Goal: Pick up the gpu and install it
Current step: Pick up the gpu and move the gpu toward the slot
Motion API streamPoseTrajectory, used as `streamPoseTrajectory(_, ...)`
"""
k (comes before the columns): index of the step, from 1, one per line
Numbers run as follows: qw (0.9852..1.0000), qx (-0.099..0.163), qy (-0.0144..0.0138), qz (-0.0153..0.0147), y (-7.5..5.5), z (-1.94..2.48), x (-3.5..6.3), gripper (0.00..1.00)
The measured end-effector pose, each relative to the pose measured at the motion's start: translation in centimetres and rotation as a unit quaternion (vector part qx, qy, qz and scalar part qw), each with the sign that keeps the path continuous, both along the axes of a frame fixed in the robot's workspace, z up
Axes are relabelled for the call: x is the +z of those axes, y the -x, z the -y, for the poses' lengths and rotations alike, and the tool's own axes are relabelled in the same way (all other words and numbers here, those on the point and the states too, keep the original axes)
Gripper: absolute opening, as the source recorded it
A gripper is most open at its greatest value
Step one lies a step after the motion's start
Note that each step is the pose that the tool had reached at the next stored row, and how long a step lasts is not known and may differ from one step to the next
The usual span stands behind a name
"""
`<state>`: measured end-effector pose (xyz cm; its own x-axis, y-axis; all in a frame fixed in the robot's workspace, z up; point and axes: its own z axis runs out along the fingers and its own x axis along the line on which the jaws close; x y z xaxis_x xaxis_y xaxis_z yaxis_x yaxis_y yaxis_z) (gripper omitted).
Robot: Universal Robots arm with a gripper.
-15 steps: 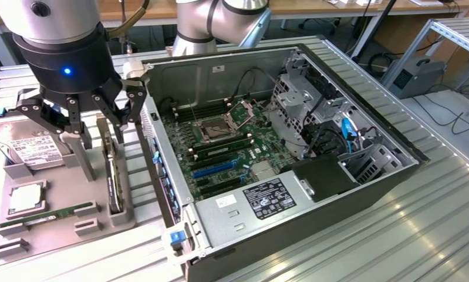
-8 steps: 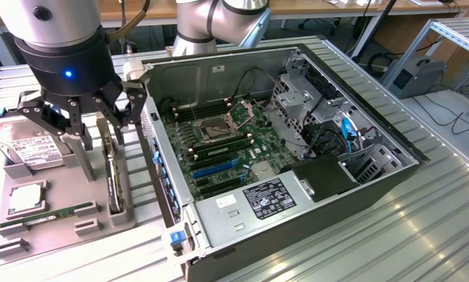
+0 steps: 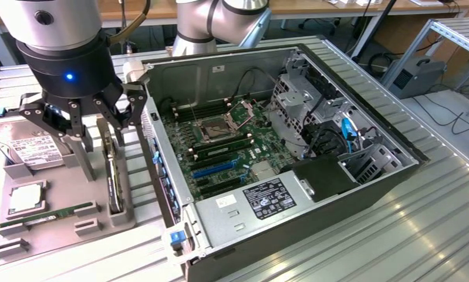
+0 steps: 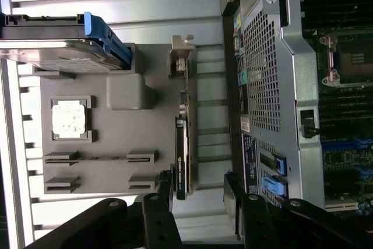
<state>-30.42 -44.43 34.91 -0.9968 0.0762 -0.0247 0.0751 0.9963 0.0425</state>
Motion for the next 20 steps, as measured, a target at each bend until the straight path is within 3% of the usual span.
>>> streamPoseTrajectory(20, 1.0, 0.0, 0.0, 0.0, 0.0, 0.0, -0.76, 0.48)
